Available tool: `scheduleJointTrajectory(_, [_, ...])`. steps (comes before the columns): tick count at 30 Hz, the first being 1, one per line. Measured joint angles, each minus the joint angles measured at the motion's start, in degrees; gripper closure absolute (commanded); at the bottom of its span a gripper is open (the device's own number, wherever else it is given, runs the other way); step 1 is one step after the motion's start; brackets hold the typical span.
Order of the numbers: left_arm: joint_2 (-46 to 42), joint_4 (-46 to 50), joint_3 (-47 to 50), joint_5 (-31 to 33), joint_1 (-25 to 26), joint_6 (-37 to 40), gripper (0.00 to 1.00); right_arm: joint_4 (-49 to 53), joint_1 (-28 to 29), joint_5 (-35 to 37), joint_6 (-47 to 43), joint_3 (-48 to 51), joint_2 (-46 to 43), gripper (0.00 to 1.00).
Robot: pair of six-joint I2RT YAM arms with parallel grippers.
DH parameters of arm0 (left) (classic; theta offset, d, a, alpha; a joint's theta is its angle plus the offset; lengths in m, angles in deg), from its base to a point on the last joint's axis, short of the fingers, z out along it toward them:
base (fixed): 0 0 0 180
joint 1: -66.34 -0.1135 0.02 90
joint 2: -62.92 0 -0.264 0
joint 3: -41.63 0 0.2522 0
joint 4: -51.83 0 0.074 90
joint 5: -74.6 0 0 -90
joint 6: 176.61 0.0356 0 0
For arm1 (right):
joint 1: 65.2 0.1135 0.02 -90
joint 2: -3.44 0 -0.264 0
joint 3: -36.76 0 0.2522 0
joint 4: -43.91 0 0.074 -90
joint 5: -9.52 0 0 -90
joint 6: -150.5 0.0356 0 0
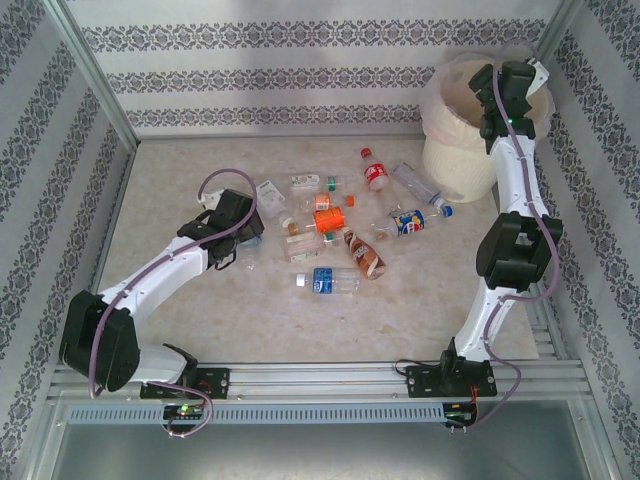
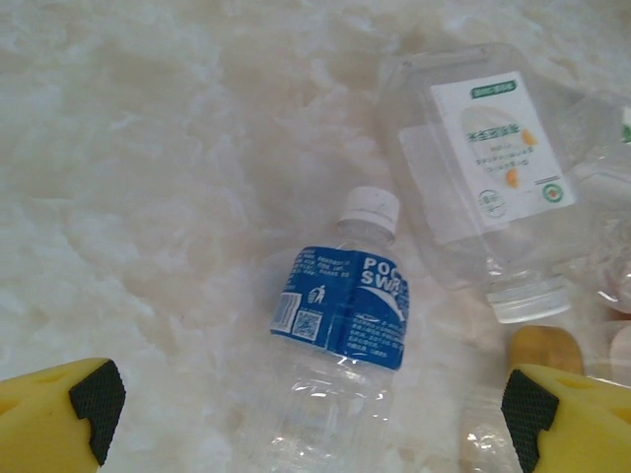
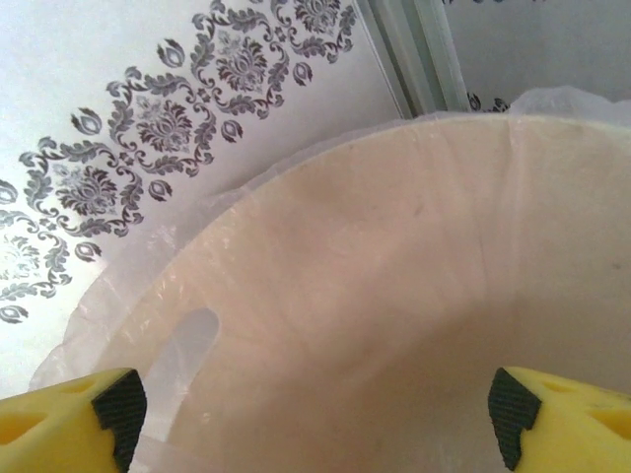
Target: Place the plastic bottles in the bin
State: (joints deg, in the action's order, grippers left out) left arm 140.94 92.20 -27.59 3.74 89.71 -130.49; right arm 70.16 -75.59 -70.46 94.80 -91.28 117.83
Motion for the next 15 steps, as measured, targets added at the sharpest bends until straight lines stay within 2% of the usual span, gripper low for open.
scheduleJointTrajectory(7, [0.2, 0.6, 0.7, -2.2, -1.9, -0.2, 0.00, 0.2, 0.2, -0.9, -0.5, 1.7, -1.4, 0.02])
scheduleJointTrajectory(15, [1.6, 0.7, 1.0, -7.4, -4.8, 1.0, 0.00, -3.5, 1.8, -2.4, -4.1, 11.9, -12.1, 0.02])
